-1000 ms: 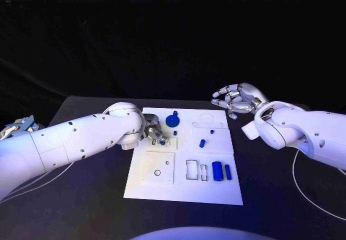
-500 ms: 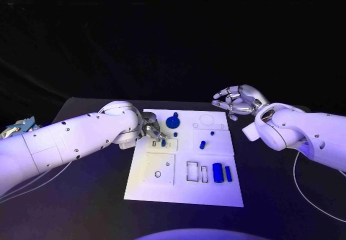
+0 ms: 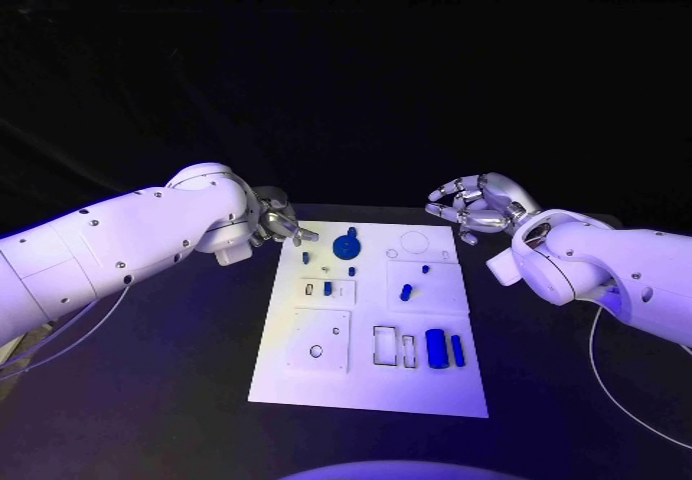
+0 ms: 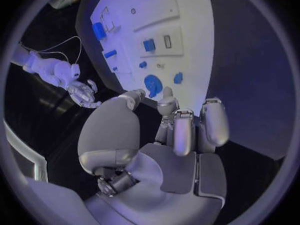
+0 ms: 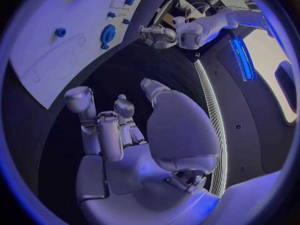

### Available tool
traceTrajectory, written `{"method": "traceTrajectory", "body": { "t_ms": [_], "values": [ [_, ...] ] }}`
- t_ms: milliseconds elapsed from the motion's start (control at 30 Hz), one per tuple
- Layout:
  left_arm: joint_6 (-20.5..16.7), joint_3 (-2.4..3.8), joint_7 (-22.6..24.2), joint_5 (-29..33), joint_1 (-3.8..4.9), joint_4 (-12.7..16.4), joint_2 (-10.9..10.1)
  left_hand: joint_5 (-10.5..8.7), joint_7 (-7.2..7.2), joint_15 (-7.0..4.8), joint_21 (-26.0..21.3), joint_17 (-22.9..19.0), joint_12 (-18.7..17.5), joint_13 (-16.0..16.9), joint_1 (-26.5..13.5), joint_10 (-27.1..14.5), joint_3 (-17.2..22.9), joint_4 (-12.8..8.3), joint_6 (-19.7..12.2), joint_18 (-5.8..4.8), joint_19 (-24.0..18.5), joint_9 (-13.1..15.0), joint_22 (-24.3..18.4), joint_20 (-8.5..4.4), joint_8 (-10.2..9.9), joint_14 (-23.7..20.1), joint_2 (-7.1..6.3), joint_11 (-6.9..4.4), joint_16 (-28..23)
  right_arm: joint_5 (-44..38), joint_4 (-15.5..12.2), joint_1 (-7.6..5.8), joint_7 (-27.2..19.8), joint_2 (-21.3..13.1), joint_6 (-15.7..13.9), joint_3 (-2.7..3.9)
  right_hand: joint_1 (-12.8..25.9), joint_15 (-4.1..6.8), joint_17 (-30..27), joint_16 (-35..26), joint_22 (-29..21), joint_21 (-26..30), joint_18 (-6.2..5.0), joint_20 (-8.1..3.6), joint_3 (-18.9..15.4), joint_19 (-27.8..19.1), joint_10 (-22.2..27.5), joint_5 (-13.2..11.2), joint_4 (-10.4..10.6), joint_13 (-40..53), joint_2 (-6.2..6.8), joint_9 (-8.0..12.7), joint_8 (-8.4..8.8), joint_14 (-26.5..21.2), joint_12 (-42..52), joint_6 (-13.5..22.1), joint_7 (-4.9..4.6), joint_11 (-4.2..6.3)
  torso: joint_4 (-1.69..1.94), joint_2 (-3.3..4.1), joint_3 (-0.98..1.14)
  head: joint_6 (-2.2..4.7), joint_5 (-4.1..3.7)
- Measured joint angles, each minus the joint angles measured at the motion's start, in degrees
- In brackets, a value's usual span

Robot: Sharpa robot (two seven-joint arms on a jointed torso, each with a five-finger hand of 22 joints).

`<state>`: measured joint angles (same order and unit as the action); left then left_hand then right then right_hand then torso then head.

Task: Assemble the parts on the task board

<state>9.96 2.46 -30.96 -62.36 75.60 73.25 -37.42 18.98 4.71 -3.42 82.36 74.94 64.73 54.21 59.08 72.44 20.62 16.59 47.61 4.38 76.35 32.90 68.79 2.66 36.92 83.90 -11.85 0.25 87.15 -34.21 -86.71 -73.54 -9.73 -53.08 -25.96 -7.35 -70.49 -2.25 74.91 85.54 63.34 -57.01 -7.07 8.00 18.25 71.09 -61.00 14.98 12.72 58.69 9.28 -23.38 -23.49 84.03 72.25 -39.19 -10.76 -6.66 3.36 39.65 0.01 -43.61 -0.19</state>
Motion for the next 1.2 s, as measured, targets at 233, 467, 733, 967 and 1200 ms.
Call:
{"method": "traceTrajectory", "body": {
  "t_ms": [233,467,733,967,1200],
  "values": [
    [1.8,-0.19,0.0,-0.3,0.65,-5.5,1.5,0.00,0.30,0.27,-0.7,0.0,-1.3,-1.9,1.2,-1.1,-0.4,0.1,-0.3,0.00,-0.5,-0.6,-1.5,0.53,-0.7,0.1,0.03,0.68,-0.3,0.0,0.0,0.01,0.0,0.0,0.0,0.00,0.0,0.00,0.0,0.0,0.0,0.0,0.00,0.00,0.0,0.0,0.0,0.0,0.1,0.0,0.00,0.0,0.00,0.0,0.0,0.0,0.00,0.00,0.15,-0.01,-0.05,0.19,0.41],
    [3.9,-1.59,0.2,-1.3,0.55,-9.6,3.9,0.00,0.30,0.27,-0.7,0.0,-1.7,-2.2,1.2,-1.1,-0.6,0.2,-0.3,0.00,-0.7,-0.7,-1.6,0.72,-0.7,0.1,0.03,0.68,-0.3,0.0,0.0,0.01,0.1,0.0,0.0,0.00,0.0,0.00,0.0,0.0,0.0,0.0,0.01,0.00,0.0,0.0,0.0,0.0,0.1,0.0,0.00,0.0,0.00,0.0,0.0,0.0,0.00,0.00,0.07,0.02,-0.16,0.20,0.71],
    [5.6,-2.54,0.8,-1.5,-0.29,-12.1,6.4,0.00,0.30,0.47,-0.7,0.0,-1.7,-2.2,1.4,-1.1,-0.9,0.2,-0.3,0.00,-0.7,-0.9,-1.5,0.72,-0.9,-0.1,0.26,0.67,-0.3,0.0,0.1,0.06,0.1,0.2,0.0,0.00,0.0,0.00,0.0,0.0,0.0,0.0,0.00,0.00,0.0,0.0,0.0,0.0,0.1,0.0,0.00,0.0,0.00,0.0,0.0,0.0,0.00,0.00,-0.02,0.08,-0.16,-0.05,0.74],
    [5.9,-2.68,1.4,-1.2,-0.47,-13.0,7.4,-0.34,0.52,0.68,-0.7,0.0,-1.7,-2.0,1.4,-1.1,-1.3,0.2,-0.1,0.01,-0.7,-1.2,-1.2,0.72,-1.1,0.1,0.26,0.67,-0.3,0.0,0.2,0.10,0.2,0.3,0.0,0.00,0.0,0.00,0.0,0.0,0.0,0.0,0.00,0.00,0.0,0.0,0.0,0.0,0.1,0.0,0.00,0.0,0.00,0.0,0.0,0.0,0.00,0.00,-0.02,0.09,-0.05,-0.30,0.63],
    [6.1,-2.73,1.9,-0.6,-0.65,-13.3,8.2,-0.56,0.52,0.68,-0.7,0.0,-1.7,-1.9,1.2,-1.1,-1.3,0.2,-0.1,0.00,-0.7,-1.3,-1.2,0.72,-1.1,0.1,0.42,0.67,-0.3,0.0,0.3,0.18,0.2,0.5,0.0,0.00,0.0,0.00,0.0,0.0,0.0,0.2,0.00,0.00,0.0,0.0,0.0,0.3,0.1,0.0,0.00,0.0,-0.22,0.0,0.0,0.2,0.21,0.00,0.09,0.02,0.03,-0.42,0.59]
  ]
}}
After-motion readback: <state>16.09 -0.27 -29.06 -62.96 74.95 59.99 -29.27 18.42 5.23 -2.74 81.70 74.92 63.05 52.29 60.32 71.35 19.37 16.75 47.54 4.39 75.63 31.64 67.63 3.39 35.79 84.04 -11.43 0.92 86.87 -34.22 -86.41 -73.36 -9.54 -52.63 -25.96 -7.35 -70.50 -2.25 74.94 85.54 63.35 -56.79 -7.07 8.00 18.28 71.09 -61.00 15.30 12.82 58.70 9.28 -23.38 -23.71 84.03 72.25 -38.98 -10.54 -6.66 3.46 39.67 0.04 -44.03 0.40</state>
